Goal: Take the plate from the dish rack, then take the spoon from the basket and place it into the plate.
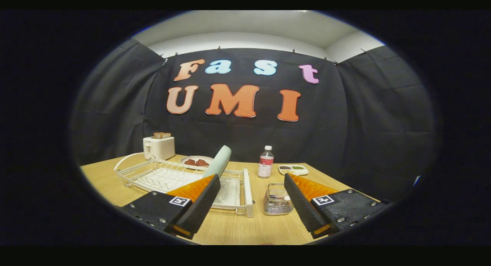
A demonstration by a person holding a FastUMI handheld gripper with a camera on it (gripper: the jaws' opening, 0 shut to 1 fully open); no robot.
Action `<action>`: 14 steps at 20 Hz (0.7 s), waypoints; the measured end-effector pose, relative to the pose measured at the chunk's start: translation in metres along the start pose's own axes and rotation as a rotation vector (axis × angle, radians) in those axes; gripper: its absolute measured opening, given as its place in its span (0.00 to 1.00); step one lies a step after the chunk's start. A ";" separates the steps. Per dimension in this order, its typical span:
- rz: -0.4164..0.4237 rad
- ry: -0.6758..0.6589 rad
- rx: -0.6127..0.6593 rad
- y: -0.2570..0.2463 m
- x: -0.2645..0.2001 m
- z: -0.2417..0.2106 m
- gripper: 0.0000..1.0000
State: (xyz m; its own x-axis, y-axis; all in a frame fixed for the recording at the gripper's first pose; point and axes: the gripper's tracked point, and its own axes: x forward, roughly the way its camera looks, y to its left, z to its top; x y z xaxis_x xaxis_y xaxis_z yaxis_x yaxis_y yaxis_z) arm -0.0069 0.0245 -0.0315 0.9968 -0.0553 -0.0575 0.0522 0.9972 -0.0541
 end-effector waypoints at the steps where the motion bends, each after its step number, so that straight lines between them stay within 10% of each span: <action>1: 0.005 -0.002 0.006 0.001 0.000 0.002 1.00; 14: 0.096 0.111 0.117 0.045 0.053 0.009 1.00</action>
State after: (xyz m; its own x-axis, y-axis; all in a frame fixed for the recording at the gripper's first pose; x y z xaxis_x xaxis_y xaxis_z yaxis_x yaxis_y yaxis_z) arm 0.0490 0.0669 -0.0281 0.9851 0.0417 -0.1666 -0.0298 0.9969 0.0733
